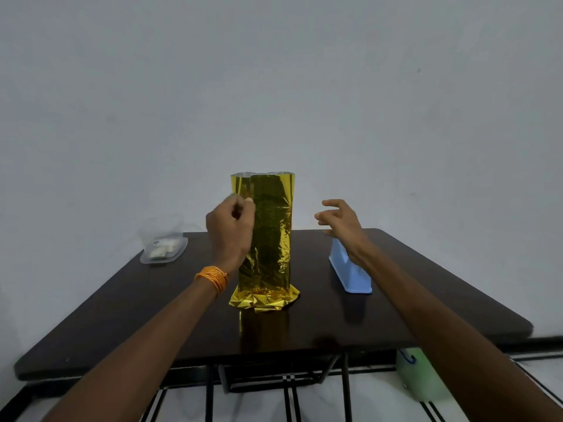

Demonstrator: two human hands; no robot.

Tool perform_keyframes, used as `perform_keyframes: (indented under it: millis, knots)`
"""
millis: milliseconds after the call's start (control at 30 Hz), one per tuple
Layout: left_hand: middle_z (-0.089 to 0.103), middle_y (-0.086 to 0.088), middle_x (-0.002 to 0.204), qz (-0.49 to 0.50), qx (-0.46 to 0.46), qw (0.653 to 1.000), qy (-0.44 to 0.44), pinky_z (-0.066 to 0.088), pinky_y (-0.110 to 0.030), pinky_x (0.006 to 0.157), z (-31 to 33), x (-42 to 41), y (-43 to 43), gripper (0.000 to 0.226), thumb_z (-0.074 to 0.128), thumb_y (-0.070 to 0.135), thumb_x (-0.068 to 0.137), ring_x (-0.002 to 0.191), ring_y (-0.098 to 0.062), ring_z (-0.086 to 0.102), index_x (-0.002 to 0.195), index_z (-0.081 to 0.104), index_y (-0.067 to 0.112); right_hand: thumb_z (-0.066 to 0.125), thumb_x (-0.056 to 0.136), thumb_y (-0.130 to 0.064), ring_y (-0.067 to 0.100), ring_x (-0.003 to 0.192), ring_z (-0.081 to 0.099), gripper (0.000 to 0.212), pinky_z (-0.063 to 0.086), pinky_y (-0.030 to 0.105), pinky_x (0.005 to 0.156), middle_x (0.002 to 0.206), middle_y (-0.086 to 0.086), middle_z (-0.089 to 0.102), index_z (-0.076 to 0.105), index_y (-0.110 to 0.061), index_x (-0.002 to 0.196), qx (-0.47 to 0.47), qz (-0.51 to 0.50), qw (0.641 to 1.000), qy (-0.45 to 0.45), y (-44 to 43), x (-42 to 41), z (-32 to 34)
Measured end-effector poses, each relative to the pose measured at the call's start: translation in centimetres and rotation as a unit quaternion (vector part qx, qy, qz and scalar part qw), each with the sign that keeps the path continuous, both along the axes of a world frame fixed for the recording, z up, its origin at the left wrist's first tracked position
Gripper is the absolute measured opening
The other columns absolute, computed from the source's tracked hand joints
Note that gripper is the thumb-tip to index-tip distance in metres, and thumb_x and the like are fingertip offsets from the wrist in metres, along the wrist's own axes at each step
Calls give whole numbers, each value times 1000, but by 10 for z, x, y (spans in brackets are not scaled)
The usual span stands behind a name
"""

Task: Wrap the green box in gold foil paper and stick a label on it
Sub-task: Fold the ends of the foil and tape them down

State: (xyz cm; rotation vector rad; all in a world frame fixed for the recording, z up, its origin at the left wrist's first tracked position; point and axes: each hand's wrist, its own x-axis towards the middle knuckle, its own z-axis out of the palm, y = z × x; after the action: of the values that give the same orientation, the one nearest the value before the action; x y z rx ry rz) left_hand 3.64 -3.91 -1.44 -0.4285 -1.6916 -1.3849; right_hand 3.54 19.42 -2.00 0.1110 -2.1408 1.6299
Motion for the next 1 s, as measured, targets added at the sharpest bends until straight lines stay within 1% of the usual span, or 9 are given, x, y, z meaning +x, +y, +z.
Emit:
perform_keyframes:
  millis: [133,233,300,400,500,567,667,867,1000]
  knots:
    - [60,-5,61,-94,-122,987,-35,49,-38,54,-13,11,44,29,59,27,93,59,-23,59,69,61,11,65,90,-17,18,83,67,15,54,35,78,89,6,71,71,-5,98,41,-151,988,-8,32,13,-6]
    - [65,-8,63,-179,-148,968,-99,54,-37,53,-26,12,83,23,60,22,92,56,-21,65,74,63,8,64,89,-14,20,63,50,26,42,28,60,69,14,57,60,6,74,75,-197,976,-53,57,24,-15]
    - [69,-12,69,-227,-149,944,-187,53,-30,49,-36,8,108,14,60,15,92,55,-21,67,85,65,5,63,87,-10,19,60,35,28,29,26,52,64,12,41,46,-5,64,85,-209,970,-86,73,26,-26]
    - [69,-16,78,-287,-139,892,-319,56,-30,54,-50,-6,141,13,59,7,90,58,-21,66,97,64,-3,63,85,-16,18,56,30,32,28,32,56,62,9,34,41,-12,63,88,-196,967,-138,90,20,-41]
    - [69,-18,83,-310,-153,859,-377,61,-34,61,-62,-17,162,12,68,3,85,65,-25,68,96,62,2,65,90,-24,16,53,39,25,33,30,52,64,6,47,56,-9,73,13,-163,967,-194,92,14,-49]
    - [72,-20,90,-314,-173,847,-392,59,-30,58,-69,-23,173,33,75,7,82,68,-27,70,111,60,6,63,95,-22,14,55,47,19,36,23,46,69,5,56,64,-5,87,-40,-128,967,-215,89,10,-51]
    - [74,-21,87,-289,-222,858,-363,62,-37,67,-78,-34,184,33,79,14,81,70,-31,73,107,65,-1,67,93,-14,14,58,54,21,39,19,40,74,8,61,66,4,103,-81,-124,966,-214,89,3,-51]
    - [73,-23,82,-265,-239,875,-328,62,-44,70,-86,-42,187,31,79,15,82,67,-33,72,104,66,-3,76,84,-6,14,48,46,16,32,19,33,66,9,57,63,1,76,-94,-154,955,-236,93,-13,-48]
    - [72,-23,82,-257,-250,874,-327,62,-42,67,-85,-42,188,42,80,13,81,58,-28,68,116,62,-2,80,81,-12,14,53,47,18,38,26,47,80,14,68,69,2,78,-64,-188,953,-230,92,-23,-39]
